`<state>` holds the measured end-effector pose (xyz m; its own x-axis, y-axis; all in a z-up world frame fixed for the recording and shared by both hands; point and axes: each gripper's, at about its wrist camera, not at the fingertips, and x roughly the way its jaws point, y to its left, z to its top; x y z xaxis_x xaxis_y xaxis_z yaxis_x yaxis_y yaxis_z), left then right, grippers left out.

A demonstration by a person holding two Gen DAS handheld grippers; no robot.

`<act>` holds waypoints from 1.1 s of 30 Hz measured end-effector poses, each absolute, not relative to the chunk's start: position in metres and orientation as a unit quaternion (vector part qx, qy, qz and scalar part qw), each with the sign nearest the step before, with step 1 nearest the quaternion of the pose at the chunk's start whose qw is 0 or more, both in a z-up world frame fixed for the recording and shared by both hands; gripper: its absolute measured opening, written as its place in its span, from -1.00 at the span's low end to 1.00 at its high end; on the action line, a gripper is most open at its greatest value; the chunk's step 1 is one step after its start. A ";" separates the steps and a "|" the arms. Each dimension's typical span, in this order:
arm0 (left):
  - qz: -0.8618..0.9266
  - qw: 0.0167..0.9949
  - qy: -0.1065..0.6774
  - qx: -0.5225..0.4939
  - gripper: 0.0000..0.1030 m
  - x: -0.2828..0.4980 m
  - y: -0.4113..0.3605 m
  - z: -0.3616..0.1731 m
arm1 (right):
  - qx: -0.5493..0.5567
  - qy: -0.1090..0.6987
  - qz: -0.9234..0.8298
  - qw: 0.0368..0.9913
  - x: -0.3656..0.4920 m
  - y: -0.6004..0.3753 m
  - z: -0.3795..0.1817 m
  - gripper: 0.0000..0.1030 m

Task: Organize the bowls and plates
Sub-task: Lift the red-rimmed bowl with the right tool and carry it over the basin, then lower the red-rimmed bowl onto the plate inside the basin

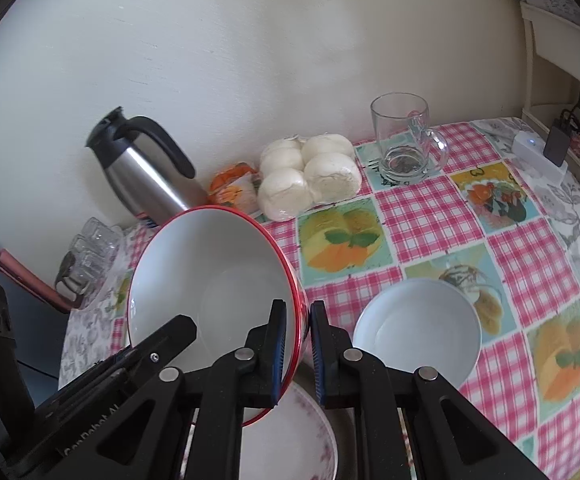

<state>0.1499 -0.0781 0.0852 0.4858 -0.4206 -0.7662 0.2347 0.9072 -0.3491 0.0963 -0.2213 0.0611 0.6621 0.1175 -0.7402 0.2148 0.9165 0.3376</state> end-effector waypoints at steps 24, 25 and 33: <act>-0.151 0.847 0.503 -0.076 -0.60 0.080 -0.041 0.061 | 0.237 0.400 0.003 0.885 0.019 -0.184 0.031 -0.74; -0.149 0.847 0.504 -0.076 -0.60 0.079 -0.040 0.060 | 0.237 0.399 0.005 0.886 0.018 -0.182 0.030 -0.73; -0.134 0.838 0.522 -0.082 -0.60 0.082 -0.032 0.047 | 0.249 0.419 0.013 0.873 0.017 -0.175 0.009 -0.73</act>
